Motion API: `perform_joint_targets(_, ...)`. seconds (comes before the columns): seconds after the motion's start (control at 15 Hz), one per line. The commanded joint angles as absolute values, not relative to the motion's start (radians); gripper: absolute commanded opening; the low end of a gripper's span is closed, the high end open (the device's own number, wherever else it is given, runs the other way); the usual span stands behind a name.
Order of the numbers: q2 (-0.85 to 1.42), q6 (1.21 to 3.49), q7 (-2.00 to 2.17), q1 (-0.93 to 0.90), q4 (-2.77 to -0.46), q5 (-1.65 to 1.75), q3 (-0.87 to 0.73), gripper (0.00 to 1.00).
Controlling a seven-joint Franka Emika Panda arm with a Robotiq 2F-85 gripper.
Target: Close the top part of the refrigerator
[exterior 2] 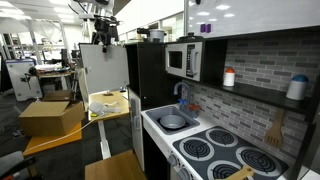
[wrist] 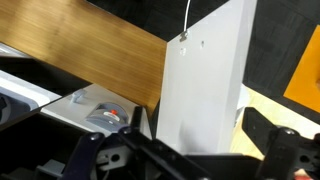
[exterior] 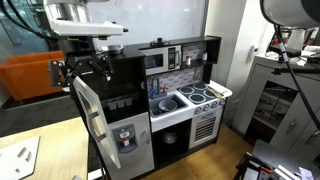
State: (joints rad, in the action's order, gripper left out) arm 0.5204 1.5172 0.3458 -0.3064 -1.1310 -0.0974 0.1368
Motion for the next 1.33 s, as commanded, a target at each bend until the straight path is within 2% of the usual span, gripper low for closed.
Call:
perform_joint_targets(0.0, 0.462, 1.533, 0.367, -0.327, -1.189, -0.015, 0.118, 1.00)
perform_joint_targets(1.27, 0.305, 1.586, 0.416, -0.346, -1.443, 0.263, 0.127, 1.00)
